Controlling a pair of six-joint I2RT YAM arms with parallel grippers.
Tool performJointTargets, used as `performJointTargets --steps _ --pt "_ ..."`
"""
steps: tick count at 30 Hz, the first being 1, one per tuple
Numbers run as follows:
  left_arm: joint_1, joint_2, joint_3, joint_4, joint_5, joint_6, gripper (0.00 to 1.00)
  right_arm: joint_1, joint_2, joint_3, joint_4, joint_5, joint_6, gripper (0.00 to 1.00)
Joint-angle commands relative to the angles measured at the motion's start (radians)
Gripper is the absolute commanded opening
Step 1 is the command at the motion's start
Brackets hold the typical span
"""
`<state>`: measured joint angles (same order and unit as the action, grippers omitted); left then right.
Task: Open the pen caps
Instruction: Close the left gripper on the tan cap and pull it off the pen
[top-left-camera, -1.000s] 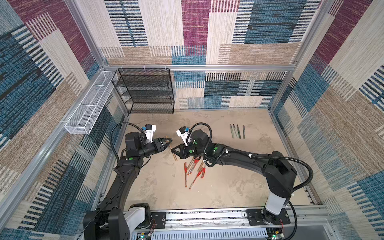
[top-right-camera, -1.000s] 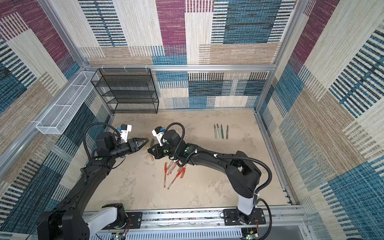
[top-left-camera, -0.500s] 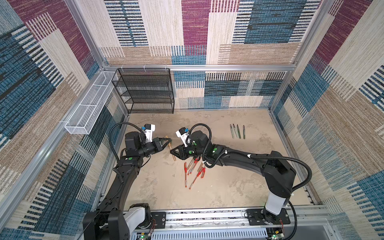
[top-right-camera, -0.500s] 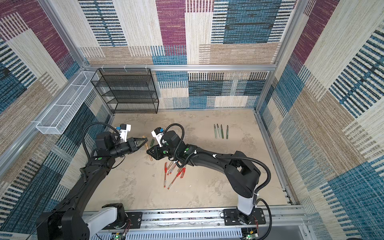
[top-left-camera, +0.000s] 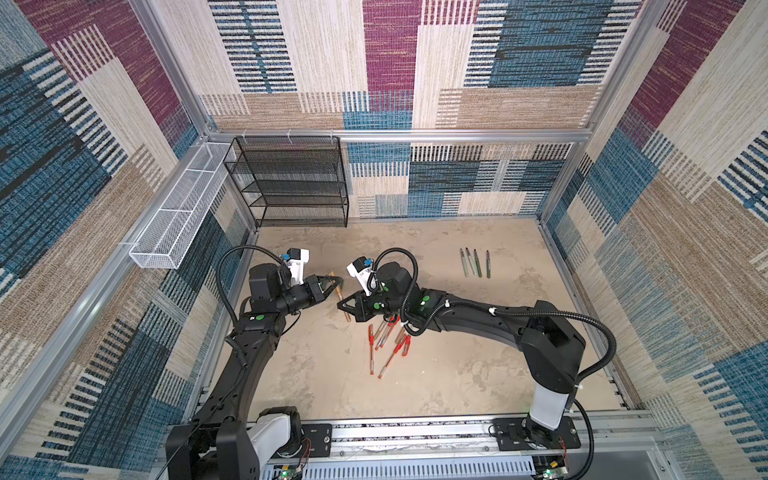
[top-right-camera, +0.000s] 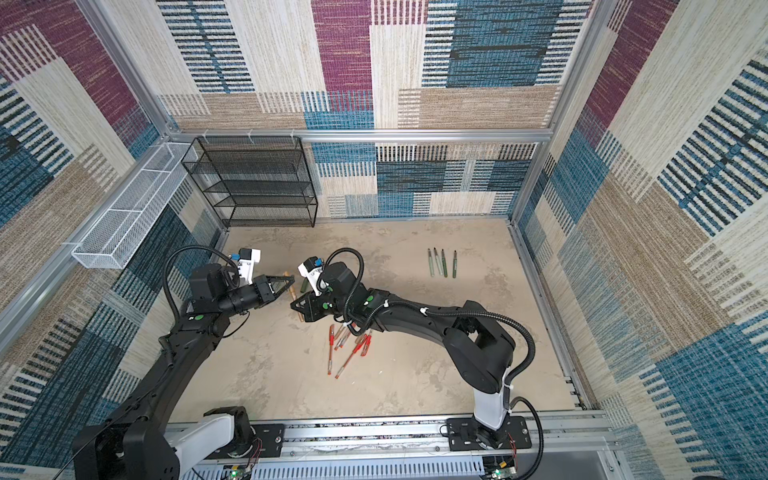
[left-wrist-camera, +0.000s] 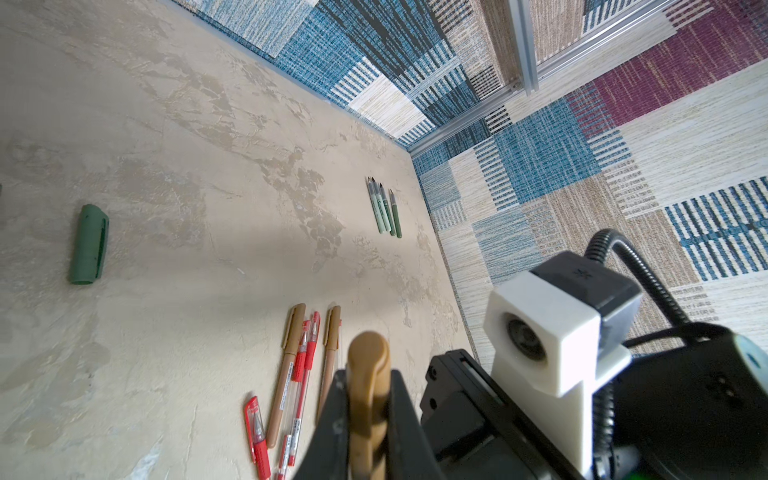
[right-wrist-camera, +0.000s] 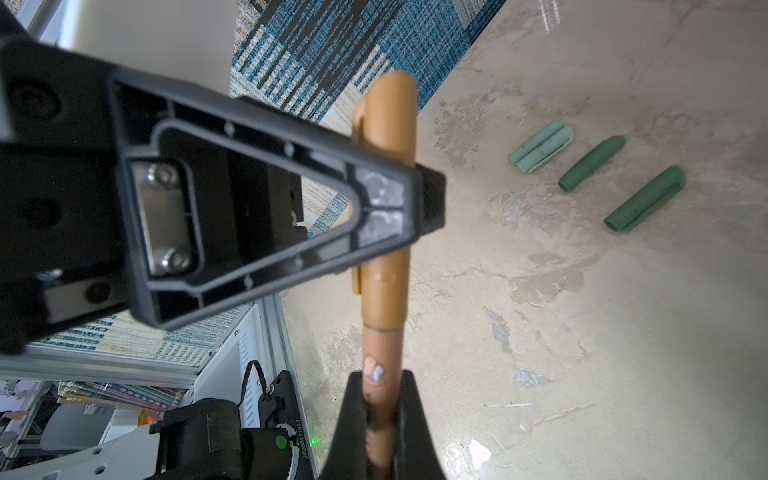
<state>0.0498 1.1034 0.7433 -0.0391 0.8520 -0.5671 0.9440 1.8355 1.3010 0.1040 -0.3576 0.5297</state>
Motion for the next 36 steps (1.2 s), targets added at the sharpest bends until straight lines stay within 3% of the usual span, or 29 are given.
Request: performJointTargets --steps 1,9,18,36 --pt "0.001 0.003 0.026 -0.012 -0.017 0.032 0.0 0.0 -0.026 -0.055 0.0 0.023 0.028 0.0" --pt "-0.001 0.092 0.164 -0.127 -0.079 0.074 0.0 0.007 -0.103 -0.242 0.059 0.038 0.069 0.0" --pt "-0.011 0.241 0.299 -0.188 -0.09 0.075 0.0 0.006 -0.26 -0.442 0.072 0.143 0.102 0.0" --pt "-0.229 0.669 0.635 -0.554 -0.42 0.456 0.0 -0.003 -0.758 -0.717 -0.142 0.509 0.254 0.0"
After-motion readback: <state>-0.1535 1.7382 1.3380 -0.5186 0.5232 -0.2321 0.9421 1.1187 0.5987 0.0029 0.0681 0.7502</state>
